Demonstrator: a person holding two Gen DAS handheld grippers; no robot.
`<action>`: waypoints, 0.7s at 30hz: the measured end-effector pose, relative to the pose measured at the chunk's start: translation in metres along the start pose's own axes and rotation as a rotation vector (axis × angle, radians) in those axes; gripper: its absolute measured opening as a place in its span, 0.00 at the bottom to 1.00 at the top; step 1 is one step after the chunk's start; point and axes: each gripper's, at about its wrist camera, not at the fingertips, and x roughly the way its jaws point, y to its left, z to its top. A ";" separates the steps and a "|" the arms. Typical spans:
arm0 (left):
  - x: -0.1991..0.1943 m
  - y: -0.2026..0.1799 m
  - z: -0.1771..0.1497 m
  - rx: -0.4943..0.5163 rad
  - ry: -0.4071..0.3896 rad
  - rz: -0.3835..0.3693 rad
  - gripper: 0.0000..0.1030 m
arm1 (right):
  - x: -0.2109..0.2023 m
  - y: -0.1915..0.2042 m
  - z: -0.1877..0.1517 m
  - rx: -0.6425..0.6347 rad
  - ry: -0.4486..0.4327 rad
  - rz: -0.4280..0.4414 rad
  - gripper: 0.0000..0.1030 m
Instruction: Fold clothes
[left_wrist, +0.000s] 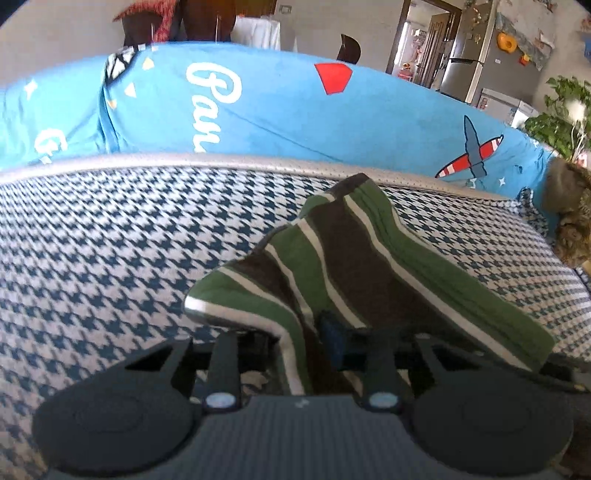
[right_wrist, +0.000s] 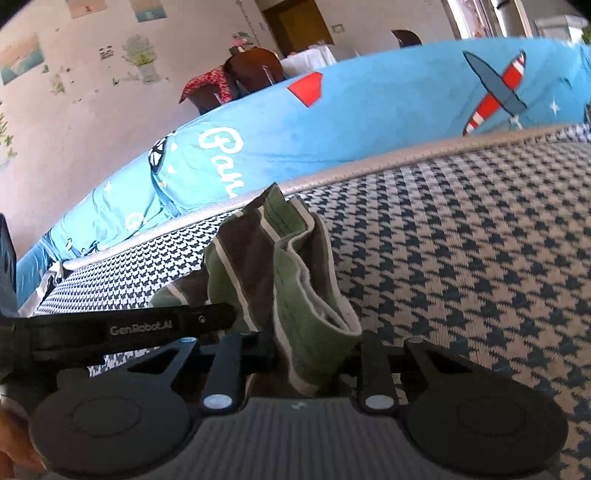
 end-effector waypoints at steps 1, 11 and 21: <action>-0.004 -0.001 -0.001 0.005 -0.005 0.012 0.25 | -0.002 0.002 0.000 -0.012 -0.006 -0.001 0.23; -0.046 -0.009 -0.020 0.007 -0.073 0.132 0.25 | -0.026 0.024 -0.005 -0.091 -0.044 0.021 0.23; -0.091 0.001 -0.042 -0.071 -0.084 0.249 0.21 | -0.051 0.042 -0.018 -0.158 -0.065 0.073 0.23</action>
